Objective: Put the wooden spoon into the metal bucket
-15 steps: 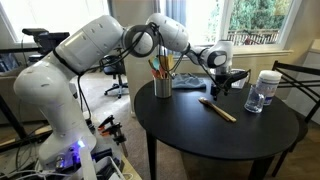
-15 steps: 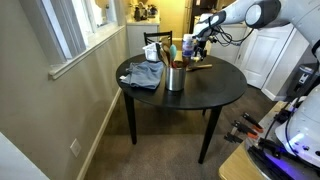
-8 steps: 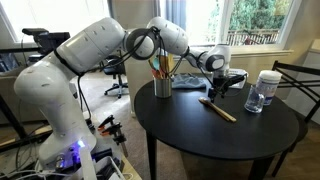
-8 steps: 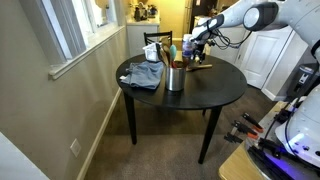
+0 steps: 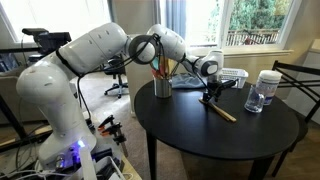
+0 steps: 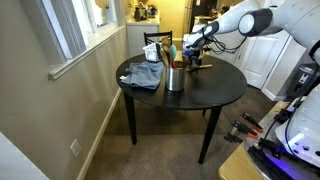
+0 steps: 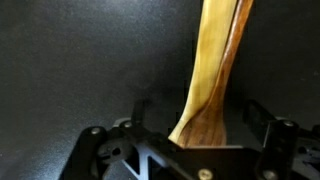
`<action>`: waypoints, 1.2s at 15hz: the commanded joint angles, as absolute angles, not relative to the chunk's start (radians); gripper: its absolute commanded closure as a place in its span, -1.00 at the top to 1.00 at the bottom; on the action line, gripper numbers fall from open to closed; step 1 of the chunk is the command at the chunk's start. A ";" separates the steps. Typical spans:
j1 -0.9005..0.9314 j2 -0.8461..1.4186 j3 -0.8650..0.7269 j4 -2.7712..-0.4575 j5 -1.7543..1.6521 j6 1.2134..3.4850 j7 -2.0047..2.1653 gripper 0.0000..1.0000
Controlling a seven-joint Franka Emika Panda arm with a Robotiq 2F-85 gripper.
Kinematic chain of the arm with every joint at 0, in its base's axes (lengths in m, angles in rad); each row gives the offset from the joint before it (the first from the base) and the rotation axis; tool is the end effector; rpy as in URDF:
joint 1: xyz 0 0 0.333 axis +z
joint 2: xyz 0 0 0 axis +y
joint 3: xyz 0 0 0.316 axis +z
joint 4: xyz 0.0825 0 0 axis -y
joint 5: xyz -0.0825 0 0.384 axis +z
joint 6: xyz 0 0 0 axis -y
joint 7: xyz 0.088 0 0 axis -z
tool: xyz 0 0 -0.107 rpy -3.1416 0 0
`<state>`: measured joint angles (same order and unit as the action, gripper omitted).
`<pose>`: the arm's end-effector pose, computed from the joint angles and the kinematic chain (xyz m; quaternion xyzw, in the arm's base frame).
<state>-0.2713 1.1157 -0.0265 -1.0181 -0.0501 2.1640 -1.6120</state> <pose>0.7474 -0.2237 0.1586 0.7781 0.6271 -0.0179 0.0314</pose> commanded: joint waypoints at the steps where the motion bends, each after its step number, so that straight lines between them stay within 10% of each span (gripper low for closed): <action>1: -0.223 1.114 -0.073 -1.021 -0.123 2.153 -1.545 1.00; 18: -0.184 0.996 -0.108 -1.201 -0.198 2.202 -1.615 1.00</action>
